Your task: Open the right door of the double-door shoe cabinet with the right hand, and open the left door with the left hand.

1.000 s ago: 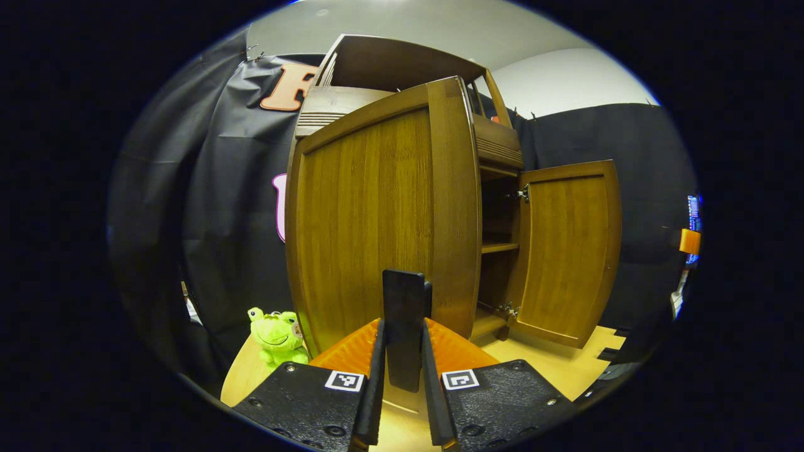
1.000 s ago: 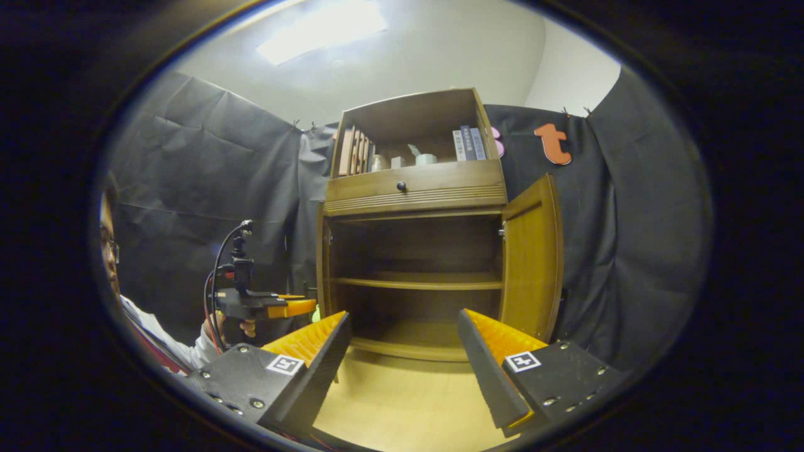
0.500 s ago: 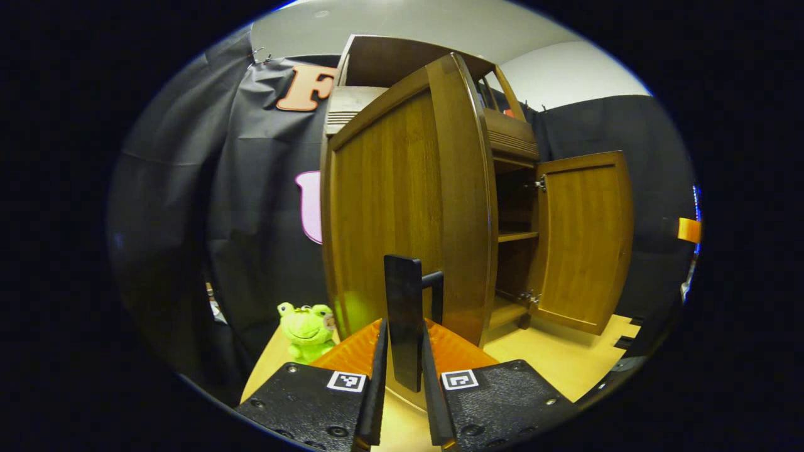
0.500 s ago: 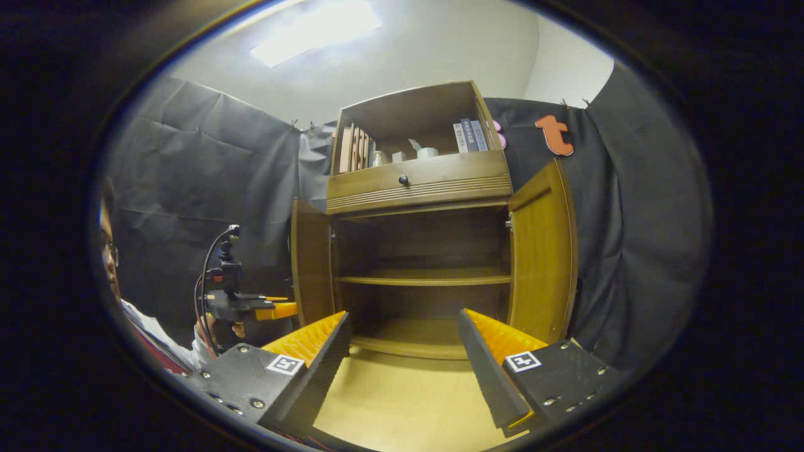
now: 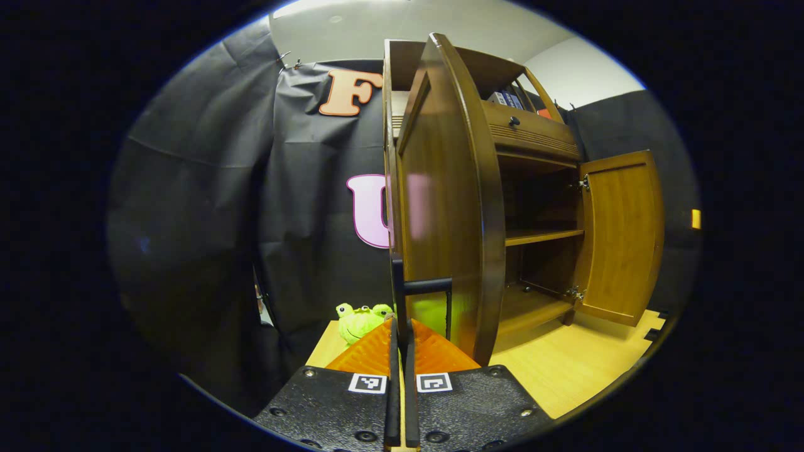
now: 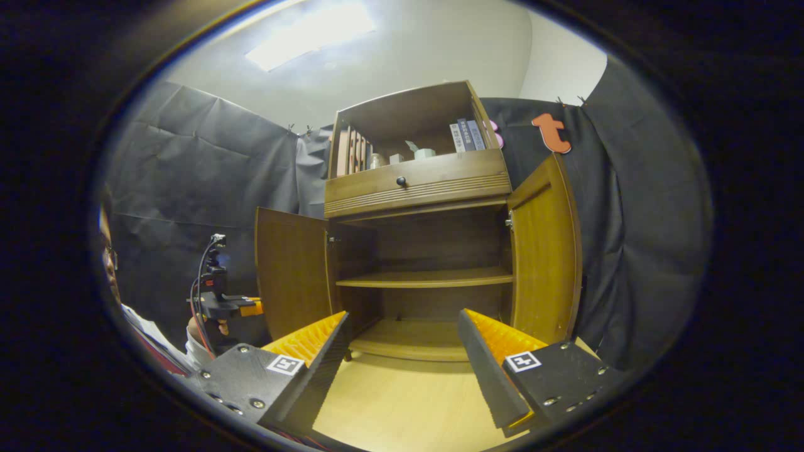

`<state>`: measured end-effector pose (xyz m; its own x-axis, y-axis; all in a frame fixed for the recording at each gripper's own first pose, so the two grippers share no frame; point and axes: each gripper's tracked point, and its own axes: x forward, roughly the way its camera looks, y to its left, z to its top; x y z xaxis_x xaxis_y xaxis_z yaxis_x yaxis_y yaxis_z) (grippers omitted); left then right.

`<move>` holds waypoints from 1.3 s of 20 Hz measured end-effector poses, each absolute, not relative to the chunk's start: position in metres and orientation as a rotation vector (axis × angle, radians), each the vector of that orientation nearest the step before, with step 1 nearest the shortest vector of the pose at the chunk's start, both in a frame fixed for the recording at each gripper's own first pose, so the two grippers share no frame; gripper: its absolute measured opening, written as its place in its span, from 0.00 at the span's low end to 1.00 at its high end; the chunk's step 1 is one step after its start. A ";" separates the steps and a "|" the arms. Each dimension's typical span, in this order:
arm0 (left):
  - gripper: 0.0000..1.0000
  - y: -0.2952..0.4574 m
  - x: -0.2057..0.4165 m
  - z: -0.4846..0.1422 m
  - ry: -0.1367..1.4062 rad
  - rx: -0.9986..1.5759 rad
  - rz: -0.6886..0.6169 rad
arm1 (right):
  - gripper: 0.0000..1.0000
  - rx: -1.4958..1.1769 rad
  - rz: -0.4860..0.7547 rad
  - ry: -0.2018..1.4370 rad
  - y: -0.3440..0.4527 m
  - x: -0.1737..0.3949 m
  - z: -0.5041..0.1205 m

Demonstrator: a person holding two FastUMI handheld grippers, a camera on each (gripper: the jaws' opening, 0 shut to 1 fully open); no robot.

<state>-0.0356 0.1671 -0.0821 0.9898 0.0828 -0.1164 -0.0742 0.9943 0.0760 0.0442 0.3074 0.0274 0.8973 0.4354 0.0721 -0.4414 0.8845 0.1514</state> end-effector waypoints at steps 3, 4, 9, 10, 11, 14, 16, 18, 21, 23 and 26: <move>0.02 0.182 -0.036 -0.081 0.120 0.040 0.032 | 1.00 0.161 0.447 -0.035 0.316 0.053 0.025; 0.02 0.184 -0.036 -0.081 0.120 0.037 0.015 | 1.00 0.160 0.449 -0.031 0.319 0.055 0.024; 0.01 0.196 -0.030 -0.078 0.115 0.033 -0.039 | 0.98 0.147 0.454 -0.024 0.333 0.063 0.022; 0.00 0.196 -0.030 -0.079 0.112 0.025 -0.042 | 1.00 0.147 0.458 -0.024 0.336 0.064 0.023; 0.01 0.195 -0.030 -0.078 0.110 0.024 -0.043 | 1.00 0.145 0.460 -0.025 0.339 0.064 0.023; 0.04 0.189 -0.032 -0.079 0.098 0.043 -0.038 | 1.00 0.141 0.465 -0.026 0.343 0.069 0.022; 0.12 0.190 -0.033 -0.077 0.076 0.072 -0.004 | 1.00 0.137 0.469 -0.024 0.346 0.071 0.021; 0.18 0.186 -0.032 -0.077 0.065 0.077 0.016 | 1.00 0.129 0.471 -0.020 0.348 0.073 0.017; 0.19 0.190 -0.035 -0.080 0.081 0.046 0.056 | 1.00 0.101 0.466 -0.031 0.345 0.070 0.014; 0.27 0.188 -0.036 -0.079 0.088 0.049 0.066 | 1.00 0.091 0.466 -0.040 0.340 0.062 0.009; 0.37 0.185 -0.035 -0.080 0.103 0.061 0.065 | 0.99 0.109 0.478 -0.054 0.336 0.054 0.006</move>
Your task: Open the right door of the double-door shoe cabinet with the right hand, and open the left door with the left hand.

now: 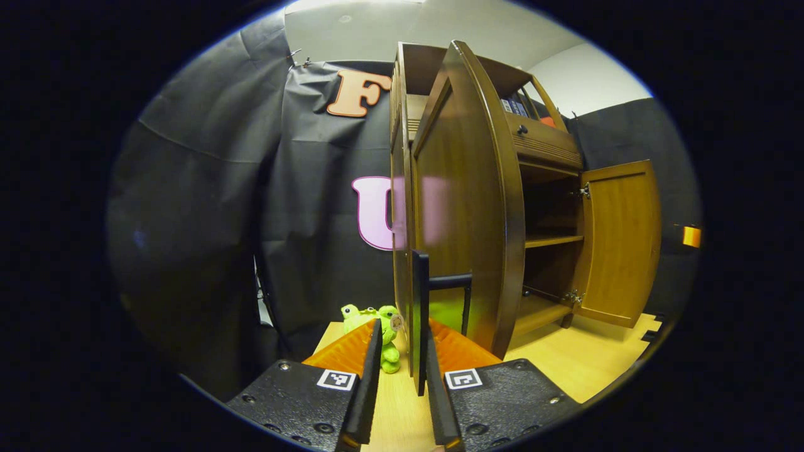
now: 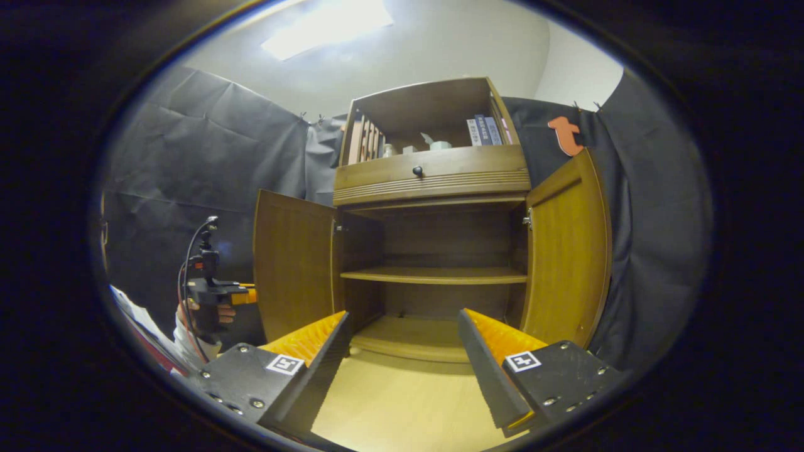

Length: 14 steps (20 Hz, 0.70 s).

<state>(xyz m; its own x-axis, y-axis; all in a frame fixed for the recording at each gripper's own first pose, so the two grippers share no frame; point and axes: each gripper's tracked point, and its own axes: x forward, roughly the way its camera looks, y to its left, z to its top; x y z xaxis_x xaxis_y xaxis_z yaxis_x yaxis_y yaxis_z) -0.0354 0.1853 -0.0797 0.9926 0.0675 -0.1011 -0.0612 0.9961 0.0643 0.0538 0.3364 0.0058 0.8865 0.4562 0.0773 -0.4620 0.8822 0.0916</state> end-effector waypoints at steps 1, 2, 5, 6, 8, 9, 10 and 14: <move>0.37 0.186 -0.036 -0.080 0.106 0.063 0.064 | 1.00 0.114 0.484 -0.059 0.334 0.050 0.004; 0.36 0.188 -0.037 -0.079 0.107 0.059 0.067 | 0.98 0.117 0.484 -0.062 0.331 0.047 0.002; 0.37 0.190 -0.045 -0.082 0.121 0.040 0.061 | 1.00 0.144 0.493 -0.072 0.322 0.033 -0.007; 0.35 0.191 -0.050 -0.083 0.126 0.054 0.062 | 1.00 0.151 0.493 -0.076 0.318 0.028 -0.008; 0.38 0.191 -0.064 -0.079 0.124 0.077 0.067 | 1.00 0.161 0.489 -0.083 0.310 0.021 -0.008; 0.40 0.189 -0.069 -0.076 0.115 0.087 0.068 | 1.00 0.160 0.495 -0.092 0.309 0.016 -0.006; 0.36 0.188 -0.076 -0.072 0.110 0.092 0.081 | 1.00 0.159 0.497 -0.098 0.308 0.014 -0.004; 0.58 0.180 -0.093 -0.033 0.013 0.100 0.163 | 1.00 0.166 0.483 -0.113 0.299 0.005 0.001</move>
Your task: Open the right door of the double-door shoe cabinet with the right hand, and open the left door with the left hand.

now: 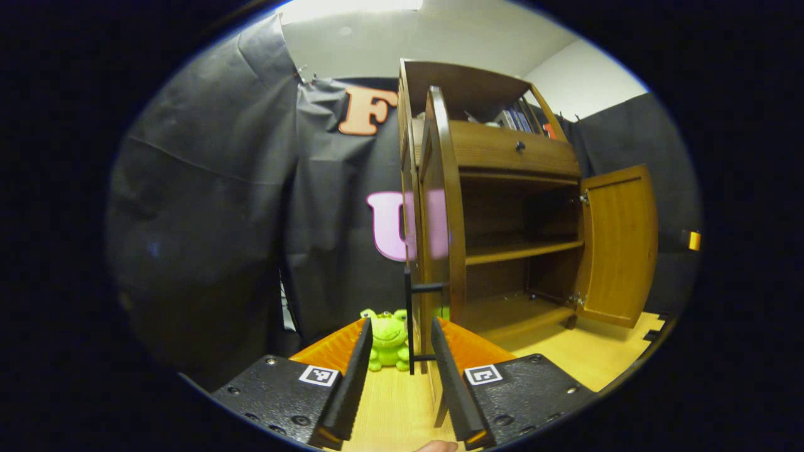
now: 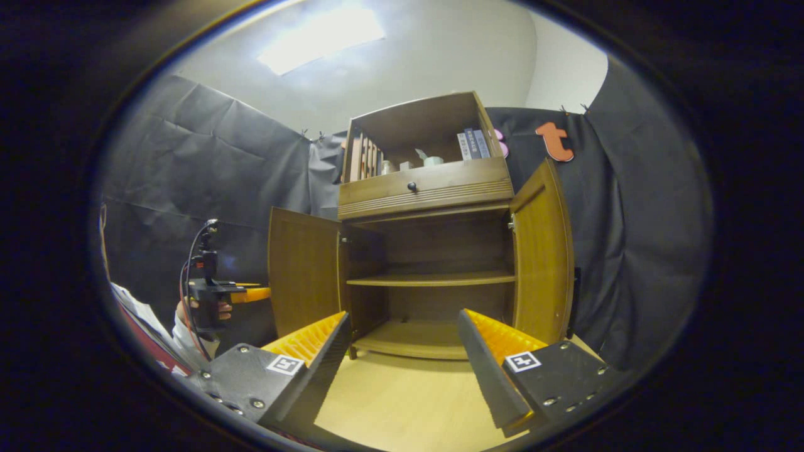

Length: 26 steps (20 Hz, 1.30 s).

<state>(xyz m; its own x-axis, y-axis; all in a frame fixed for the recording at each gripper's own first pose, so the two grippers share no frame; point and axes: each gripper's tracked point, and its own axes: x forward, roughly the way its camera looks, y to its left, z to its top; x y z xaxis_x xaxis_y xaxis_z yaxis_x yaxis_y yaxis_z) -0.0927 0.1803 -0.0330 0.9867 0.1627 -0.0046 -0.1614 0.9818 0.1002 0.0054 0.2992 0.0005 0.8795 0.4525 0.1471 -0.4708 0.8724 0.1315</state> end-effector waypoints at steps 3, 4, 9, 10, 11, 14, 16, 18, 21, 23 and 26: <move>0.80 0.151 -0.103 -0.015 -0.052 0.115 0.168 | 1.00 0.156 0.466 -0.091 0.294 0.006 -0.003; 0.92 0.138 -0.104 -0.009 -0.070 0.108 0.160 | 1.00 0.149 0.454 -0.086 0.290 0.005 -0.003; 0.99 0.082 -0.105 -0.007 -0.057 0.078 0.145 | 1.00 0.171 0.446 -0.091 0.284 0.010 0.008; 0.99 0.072 -0.101 -0.006 -0.057 0.080 0.142 | 0.98 0.170 0.443 -0.089 0.285 0.012 0.009; 0.99 0.064 -0.097 -0.006 -0.055 0.079 0.145 | 0.98 0.168 0.436 -0.085 0.284 0.015 0.009; 0.99 0.036 -0.081 -0.002 -0.066 0.063 0.126 | 0.98 0.157 0.405 -0.085 0.279 0.030 0.015; 0.98 0.015 -0.071 0.000 -0.074 0.045 0.095 | 1.00 0.157 0.396 -0.080 0.279 0.042 0.017; 0.98 -0.004 -0.060 0.002 -0.088 0.029 0.065 | 1.00 0.149 0.392 -0.059 0.277 0.055 0.017; 0.99 -0.020 -0.042 0.004 -0.097 0.017 0.057 | 1.00 0.122 0.372 -0.021 0.274 0.077 0.019; 0.98 -0.027 -0.029 0.003 -0.091 0.002 0.064 | 1.00 0.108 0.370 0.008 0.277 0.090 0.016; 0.98 -0.033 -0.006 -0.003 -0.082 -0.020 0.068 | 0.98 0.091 0.365 0.024 0.284 0.106 0.015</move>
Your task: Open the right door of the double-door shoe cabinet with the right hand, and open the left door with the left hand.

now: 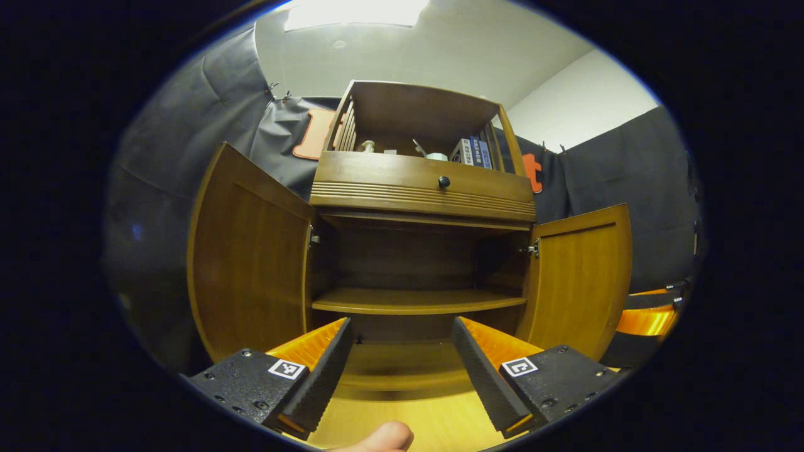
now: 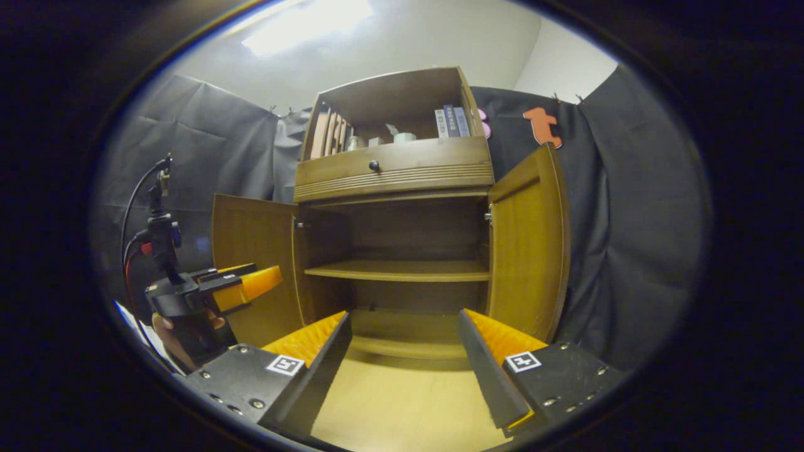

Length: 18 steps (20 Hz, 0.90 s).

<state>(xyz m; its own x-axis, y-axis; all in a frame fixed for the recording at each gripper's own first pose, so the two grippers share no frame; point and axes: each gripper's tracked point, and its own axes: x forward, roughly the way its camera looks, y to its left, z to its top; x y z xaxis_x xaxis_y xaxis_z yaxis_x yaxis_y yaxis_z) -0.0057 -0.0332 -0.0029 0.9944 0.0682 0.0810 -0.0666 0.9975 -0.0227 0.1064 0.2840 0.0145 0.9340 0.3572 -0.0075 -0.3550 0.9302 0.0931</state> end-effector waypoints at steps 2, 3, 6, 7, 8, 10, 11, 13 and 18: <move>0.96 -0.040 0.008 -0.008 -0.067 -0.035 0.054 | 0.98 0.078 0.350 0.028 0.286 0.118 0.013; 0.94 -0.043 0.016 -0.009 -0.050 -0.030 0.049 | 0.98 0.073 0.355 0.028 0.290 0.123 0.013; 0.92 -0.065 0.032 -0.006 -0.051 -0.011 0.003 | 1.00 0.063 0.359 0.026 0.300 0.139 0.011; 0.92 -0.071 0.035 -0.007 -0.054 0.002 -0.010 | 1.00 0.064 0.359 0.024 0.303 0.143 0.011; 0.96 -0.074 0.042 -0.006 -0.060 0.012 -0.009 | 1.00 0.062 0.354 0.019 0.304 0.148 0.012; 0.93 -0.080 0.051 -0.016 -0.041 0.025 -0.010 | 0.98 0.045 0.340 0.012 0.309 0.160 0.009; 0.92 -0.085 0.053 -0.020 -0.045 0.029 -0.026 | 0.98 0.033 0.346 0.022 0.315 0.166 0.004; 0.92 -0.093 0.060 -0.033 -0.014 0.033 -0.038 | 1.00 0.032 0.373 0.034 0.332 0.174 -0.004; 0.94 -0.085 0.064 -0.036 -0.027 0.055 0.017 | 1.00 -0.006 0.373 0.051 0.355 0.189 -0.022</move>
<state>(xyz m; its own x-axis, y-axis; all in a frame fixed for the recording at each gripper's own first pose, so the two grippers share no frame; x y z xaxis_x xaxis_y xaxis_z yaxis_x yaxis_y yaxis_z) 0.0638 -0.0846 -0.0362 0.9995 0.0161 0.0279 -0.0176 0.9984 0.0546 0.1889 0.3546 -0.0222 0.9300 0.3641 -0.0512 -0.3644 0.9312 0.0034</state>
